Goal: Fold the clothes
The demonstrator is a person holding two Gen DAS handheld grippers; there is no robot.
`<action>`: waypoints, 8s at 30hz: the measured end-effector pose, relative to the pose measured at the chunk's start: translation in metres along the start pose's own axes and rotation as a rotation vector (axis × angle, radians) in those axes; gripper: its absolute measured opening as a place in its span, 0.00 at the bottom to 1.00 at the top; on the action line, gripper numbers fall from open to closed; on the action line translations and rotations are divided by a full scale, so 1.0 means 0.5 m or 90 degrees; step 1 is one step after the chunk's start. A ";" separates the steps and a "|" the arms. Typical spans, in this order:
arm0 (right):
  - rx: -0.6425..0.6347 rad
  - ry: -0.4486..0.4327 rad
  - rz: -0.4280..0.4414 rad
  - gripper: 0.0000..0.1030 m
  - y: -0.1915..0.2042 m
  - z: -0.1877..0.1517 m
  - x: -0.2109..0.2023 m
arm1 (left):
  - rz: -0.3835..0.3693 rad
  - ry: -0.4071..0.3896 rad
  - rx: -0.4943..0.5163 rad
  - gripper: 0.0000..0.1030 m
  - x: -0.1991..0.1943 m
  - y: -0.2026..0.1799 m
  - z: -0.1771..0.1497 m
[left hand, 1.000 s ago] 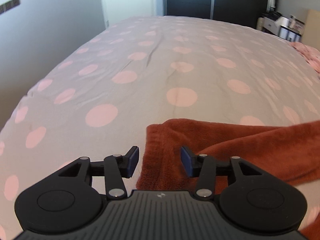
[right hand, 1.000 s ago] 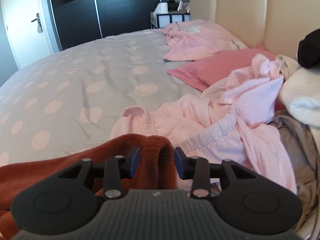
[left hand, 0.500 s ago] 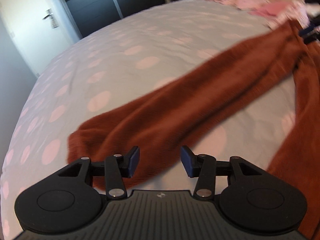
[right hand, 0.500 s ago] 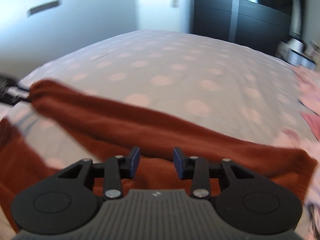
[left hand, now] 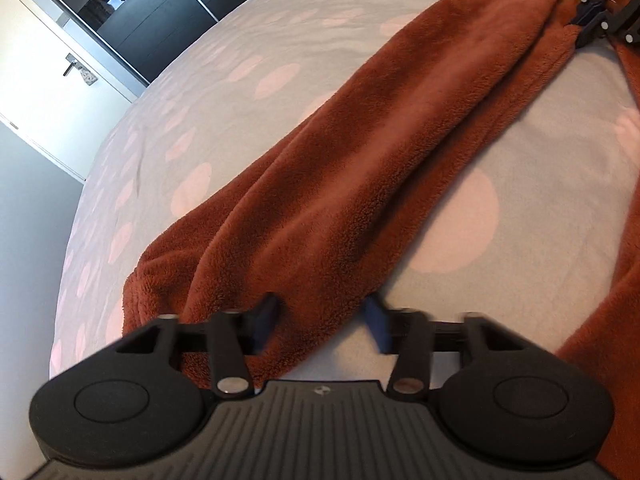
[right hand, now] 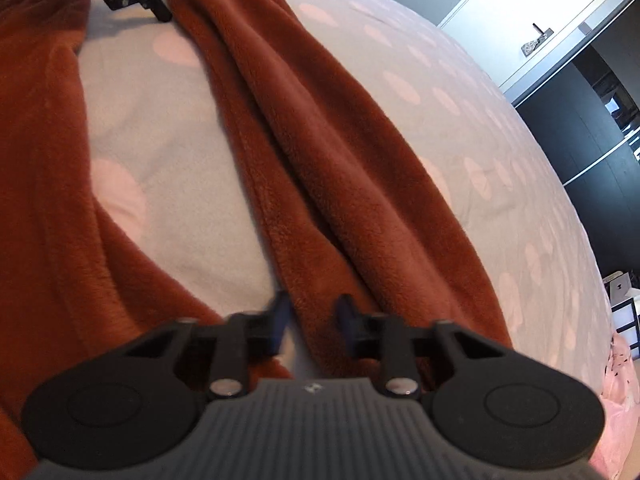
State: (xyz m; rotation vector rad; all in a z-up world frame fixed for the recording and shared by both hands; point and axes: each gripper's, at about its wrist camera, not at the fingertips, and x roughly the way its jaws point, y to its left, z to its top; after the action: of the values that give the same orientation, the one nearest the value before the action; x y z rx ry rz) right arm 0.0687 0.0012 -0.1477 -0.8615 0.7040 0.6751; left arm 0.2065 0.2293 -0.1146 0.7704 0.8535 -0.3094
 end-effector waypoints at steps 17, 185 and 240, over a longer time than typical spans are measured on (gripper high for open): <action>0.128 -0.095 0.169 0.27 -0.053 -0.020 -0.169 | -0.086 0.042 -0.124 0.28 -0.077 0.087 -0.055; -0.090 0.124 -0.277 0.05 0.019 -0.461 -0.659 | 0.192 -0.036 0.179 0.05 -0.588 -0.131 -0.134; 0.430 0.090 -0.315 0.52 -0.477 -0.375 -0.265 | 0.034 -0.047 -0.381 0.67 -0.139 0.304 -0.006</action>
State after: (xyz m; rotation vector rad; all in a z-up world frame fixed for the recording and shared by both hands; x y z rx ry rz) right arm 0.1223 -0.3029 -0.0293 -0.4237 0.7424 -0.0821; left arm 0.2417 0.3334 0.0113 0.2208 0.7970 -0.0248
